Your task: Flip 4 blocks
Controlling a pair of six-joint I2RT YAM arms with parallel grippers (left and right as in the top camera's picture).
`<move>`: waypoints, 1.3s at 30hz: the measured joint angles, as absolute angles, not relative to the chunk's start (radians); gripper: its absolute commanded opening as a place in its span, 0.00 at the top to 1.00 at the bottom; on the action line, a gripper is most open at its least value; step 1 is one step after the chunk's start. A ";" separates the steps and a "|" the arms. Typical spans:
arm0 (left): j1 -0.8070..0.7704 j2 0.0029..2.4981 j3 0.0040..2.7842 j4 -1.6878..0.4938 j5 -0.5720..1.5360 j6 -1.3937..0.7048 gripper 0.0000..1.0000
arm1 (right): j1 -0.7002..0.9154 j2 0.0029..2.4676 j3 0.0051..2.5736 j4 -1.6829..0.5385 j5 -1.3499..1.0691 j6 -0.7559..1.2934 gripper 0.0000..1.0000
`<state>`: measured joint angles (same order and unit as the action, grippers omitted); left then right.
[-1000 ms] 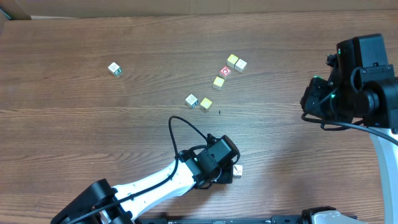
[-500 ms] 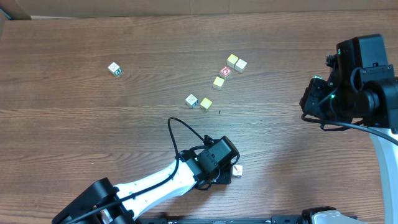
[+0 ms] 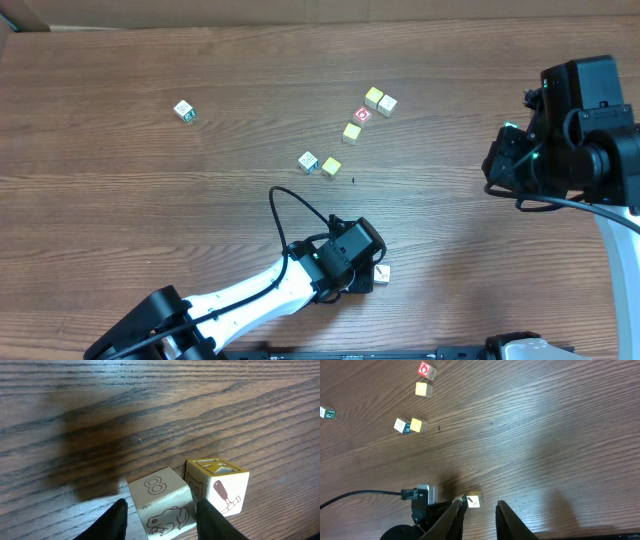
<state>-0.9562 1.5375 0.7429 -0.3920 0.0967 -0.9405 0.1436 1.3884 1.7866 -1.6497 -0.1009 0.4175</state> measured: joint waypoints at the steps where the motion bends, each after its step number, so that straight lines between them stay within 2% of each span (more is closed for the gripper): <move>1: -0.956 1.538 0.743 -0.392 0.096 -0.941 0.63 | 0.144 1.388 1.787 -1.650 -0.101 0.418 0.76; 14: -0.944 1.538 0.743 -0.342 0.093 -0.941 0.63 | 0.144 1.388 1.787 -1.652 -0.101 0.418 0.76; 16: -0.942 1.538 0.743 -0.343 0.093 -0.941 0.57 | 0.144 1.388 1.787 -1.653 -0.102 0.418 0.75; 23: -0.925 1.534 0.743 -0.346 0.093 -0.942 0.53 | 0.144 1.388 1.787 -1.654 -0.121 0.418 0.75; 24: -0.919 1.527 0.742 -0.348 0.093 -0.939 0.51 | 0.144 1.388 1.787 -1.654 -0.123 0.418 0.75; 25: -0.912 1.517 0.742 -0.351 0.092 -0.936 0.44 | 0.144 1.388 1.787 -1.654 -0.123 0.418 0.75; 26: -0.901 1.499 0.742 -0.360 0.089 -0.929 0.31 | 0.144 1.388 1.787 -1.655 -0.124 0.418 0.75; 27: -0.889 1.476 0.742 -0.378 0.085 -0.913 0.04 | 0.144 1.388 1.787 -1.656 -0.125 0.418 0.75; 28: -0.878 1.458 0.742 -0.388 0.081 -0.902 0.00 | 0.144 1.388 1.787 -1.656 -0.125 0.418 0.75; 39: -0.641 1.431 0.947 -0.606 0.070 -0.663 0.00 | 0.144 1.388 1.787 -1.641 -0.127 0.401 0.75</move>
